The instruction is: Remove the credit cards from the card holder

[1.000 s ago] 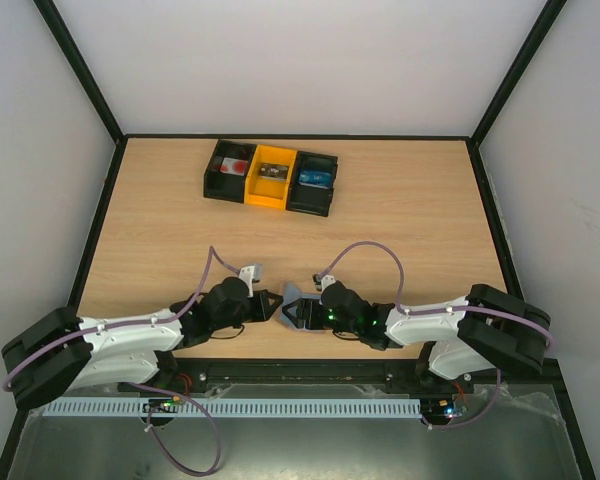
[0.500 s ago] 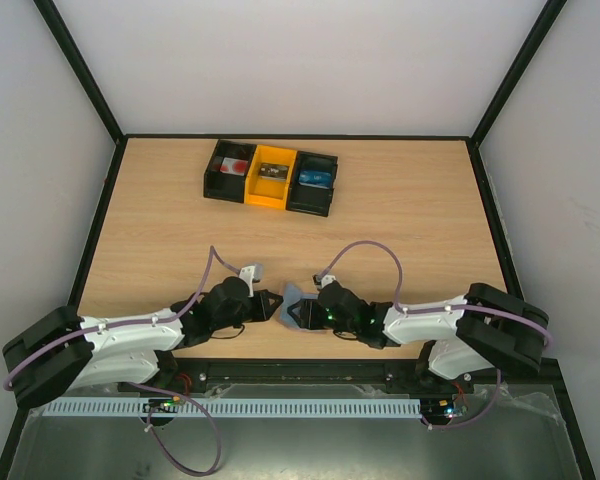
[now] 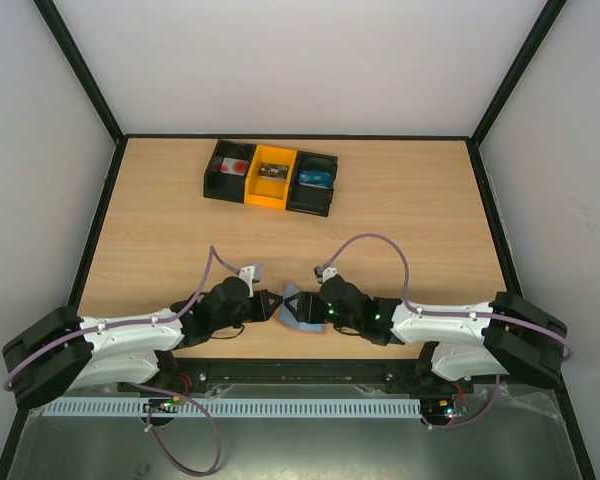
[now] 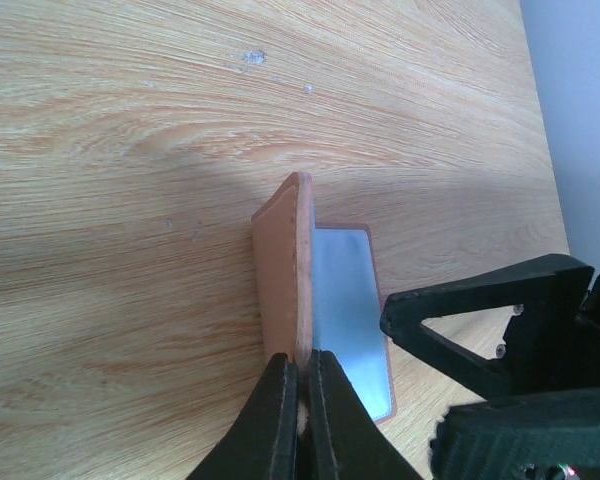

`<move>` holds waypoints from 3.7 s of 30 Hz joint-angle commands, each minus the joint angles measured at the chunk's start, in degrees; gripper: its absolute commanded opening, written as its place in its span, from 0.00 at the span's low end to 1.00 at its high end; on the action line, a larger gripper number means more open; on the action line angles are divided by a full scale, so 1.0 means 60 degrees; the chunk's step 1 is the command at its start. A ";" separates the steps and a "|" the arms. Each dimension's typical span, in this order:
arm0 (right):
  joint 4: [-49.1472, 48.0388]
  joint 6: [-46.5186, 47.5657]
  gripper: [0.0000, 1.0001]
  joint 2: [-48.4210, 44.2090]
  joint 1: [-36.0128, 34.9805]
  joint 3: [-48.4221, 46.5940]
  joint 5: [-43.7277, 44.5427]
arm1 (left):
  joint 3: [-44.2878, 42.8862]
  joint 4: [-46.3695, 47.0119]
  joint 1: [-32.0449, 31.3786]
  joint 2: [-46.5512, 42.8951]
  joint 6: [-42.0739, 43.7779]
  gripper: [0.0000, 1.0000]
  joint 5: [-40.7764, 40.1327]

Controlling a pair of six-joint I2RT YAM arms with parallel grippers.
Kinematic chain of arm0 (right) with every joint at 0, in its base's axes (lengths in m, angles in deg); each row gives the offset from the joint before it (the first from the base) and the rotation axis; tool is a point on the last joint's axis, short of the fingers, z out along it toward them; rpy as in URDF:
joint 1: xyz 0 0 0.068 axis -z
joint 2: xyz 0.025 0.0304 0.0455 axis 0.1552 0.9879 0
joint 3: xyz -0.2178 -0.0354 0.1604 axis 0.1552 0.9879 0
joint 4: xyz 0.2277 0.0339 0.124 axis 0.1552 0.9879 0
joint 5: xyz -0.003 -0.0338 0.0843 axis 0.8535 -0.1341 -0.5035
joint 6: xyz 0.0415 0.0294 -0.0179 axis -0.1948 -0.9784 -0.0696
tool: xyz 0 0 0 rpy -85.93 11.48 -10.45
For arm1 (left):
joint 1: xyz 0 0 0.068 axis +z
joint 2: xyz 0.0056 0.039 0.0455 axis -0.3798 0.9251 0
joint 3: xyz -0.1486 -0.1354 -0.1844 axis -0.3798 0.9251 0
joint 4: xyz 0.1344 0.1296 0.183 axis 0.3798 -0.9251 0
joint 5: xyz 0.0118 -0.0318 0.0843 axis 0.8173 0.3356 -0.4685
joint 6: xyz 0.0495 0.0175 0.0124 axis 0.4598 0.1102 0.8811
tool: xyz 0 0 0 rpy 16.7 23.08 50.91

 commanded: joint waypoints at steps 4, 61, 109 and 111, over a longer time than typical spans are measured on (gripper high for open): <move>-0.0357 -0.0438 0.64 0.0081 -0.0056 -0.0221 -0.0475 | -0.0170 -0.0100 -0.0056 -0.0127 -0.0009 0.03 -0.0198; -0.0674 -0.0926 0.34 0.1235 -0.0062 0.0149 0.0058 | -0.0048 -0.0453 -0.0079 -0.0595 -0.0406 0.03 -0.0795; 0.0235 -0.0202 0.60 0.0489 -0.0070 -0.0890 -0.0437 | 0.0206 -0.0273 -0.0082 -0.0730 -0.0525 0.03 -0.0766; 0.0209 -0.0177 0.60 0.0568 -0.0078 -0.0891 -0.0436 | 0.0207 -0.0270 -0.0082 -0.0742 -0.0542 0.03 -0.0780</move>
